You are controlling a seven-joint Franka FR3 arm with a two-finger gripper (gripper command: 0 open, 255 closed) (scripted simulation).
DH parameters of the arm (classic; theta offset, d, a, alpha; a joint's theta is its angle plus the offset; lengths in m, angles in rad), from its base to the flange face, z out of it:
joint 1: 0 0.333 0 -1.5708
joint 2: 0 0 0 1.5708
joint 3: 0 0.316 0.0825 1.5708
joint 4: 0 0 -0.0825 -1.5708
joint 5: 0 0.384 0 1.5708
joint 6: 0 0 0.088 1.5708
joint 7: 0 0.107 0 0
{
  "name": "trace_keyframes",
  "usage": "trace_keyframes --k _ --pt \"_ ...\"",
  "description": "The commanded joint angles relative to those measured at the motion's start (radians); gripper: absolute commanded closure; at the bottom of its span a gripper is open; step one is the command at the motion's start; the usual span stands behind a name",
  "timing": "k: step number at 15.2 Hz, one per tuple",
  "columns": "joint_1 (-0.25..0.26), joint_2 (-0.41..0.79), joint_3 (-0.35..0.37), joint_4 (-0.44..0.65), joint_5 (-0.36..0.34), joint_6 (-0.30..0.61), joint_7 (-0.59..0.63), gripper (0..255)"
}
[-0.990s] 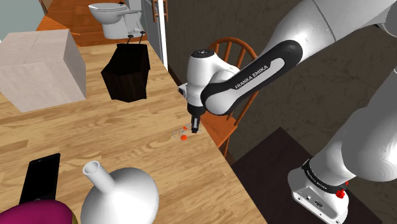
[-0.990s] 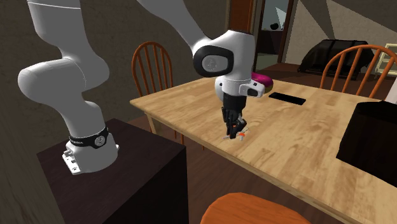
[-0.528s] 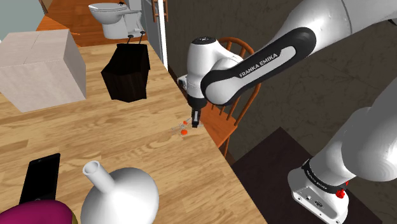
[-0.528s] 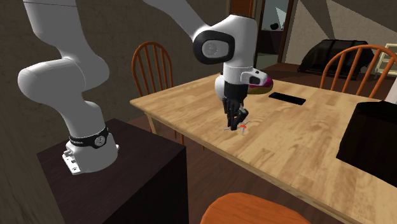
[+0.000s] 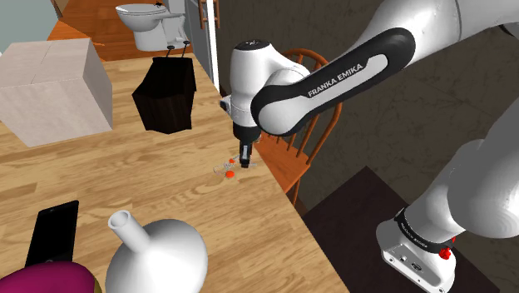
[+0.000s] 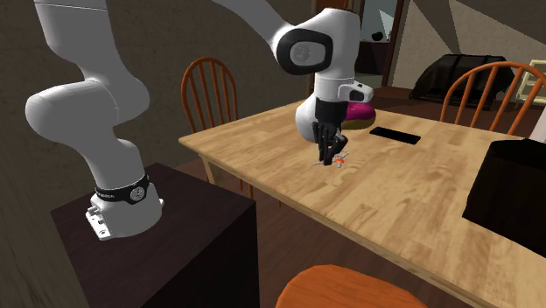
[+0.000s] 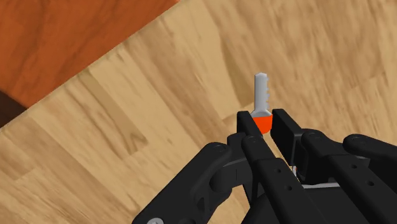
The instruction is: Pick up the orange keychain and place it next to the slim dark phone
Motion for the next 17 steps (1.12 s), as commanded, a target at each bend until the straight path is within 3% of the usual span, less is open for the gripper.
trace_keyframes --k 1,10,17 --pt "0.028 0.041 0.017 0.053 -0.022 -0.014 0.058 255" --pt "0.178 0.272 0.048 0.36 -0.138 -0.11 0.283 255" --pt "0.326 0.488 0.039 0.69 -0.212 -0.236 0.405 255"
